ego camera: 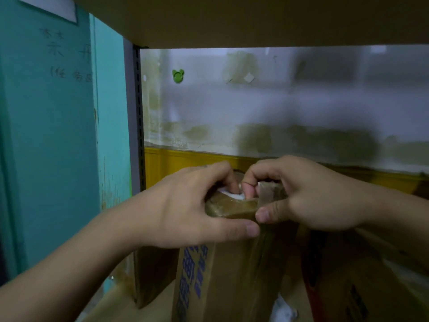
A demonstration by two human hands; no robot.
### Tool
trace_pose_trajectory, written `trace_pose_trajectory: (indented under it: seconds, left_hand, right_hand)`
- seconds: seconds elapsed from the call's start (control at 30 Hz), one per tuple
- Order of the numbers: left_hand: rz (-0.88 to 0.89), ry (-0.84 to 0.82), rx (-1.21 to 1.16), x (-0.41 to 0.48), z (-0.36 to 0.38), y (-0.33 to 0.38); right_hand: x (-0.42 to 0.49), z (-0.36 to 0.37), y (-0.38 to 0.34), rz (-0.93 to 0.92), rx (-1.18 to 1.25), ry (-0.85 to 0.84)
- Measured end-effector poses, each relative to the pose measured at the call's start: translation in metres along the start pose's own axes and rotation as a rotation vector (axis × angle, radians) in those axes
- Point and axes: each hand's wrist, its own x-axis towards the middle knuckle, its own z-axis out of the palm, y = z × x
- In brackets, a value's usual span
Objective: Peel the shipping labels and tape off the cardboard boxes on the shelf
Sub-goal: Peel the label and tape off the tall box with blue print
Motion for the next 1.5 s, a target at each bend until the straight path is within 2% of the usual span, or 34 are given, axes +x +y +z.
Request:
trace_pose_trajectory:
  seconds: [0.13,0.27,0.47,0.63,0.83,0.97,1.17,1.37,1.5]
  left_hand:
    - [-0.05,0.059,0.101,-0.002,0.004,0.006]
    - [-0.006,-0.127,0.195,-0.003,-0.008,0.005]
    - [0.023,-0.337,-0.006,0.021,-0.031,-0.008]
    - [0.012,-0.448,0.111,0.035,-0.031,-0.007]
    - [0.014,-0.448,0.031,0.043,-0.029,-0.011]
    - [-0.026,-0.287,-0.071,0.045,-0.017,-0.011]
    - [-0.023,-0.147,-0.056,0.045,-0.002,-0.005]
    - [-0.016,-0.133,-0.021,0.046,0.002,-0.004]
    - [-0.018,-0.142,-0.012,0.046,0.003,-0.001]
  right_hand:
    - [0.002,-0.002,0.005,-0.03,-0.052,0.012]
    - [0.001,0.0,0.01,-0.077,-0.054,0.044]
    - [-0.002,0.0,0.011,-0.055,-0.029,0.094]
    - [-0.003,-0.001,0.012,-0.035,-0.057,0.098]
    - [-0.006,-0.001,0.015,-0.026,-0.131,0.109]
    - [-0.008,-0.004,0.014,-0.023,-0.135,0.082]
    - [-0.009,-0.007,0.012,-0.026,-0.083,0.041]
    - [-0.01,-0.01,0.02,-0.036,-0.106,0.055]
    - [-0.013,-0.017,0.02,-0.054,-0.04,-0.012]
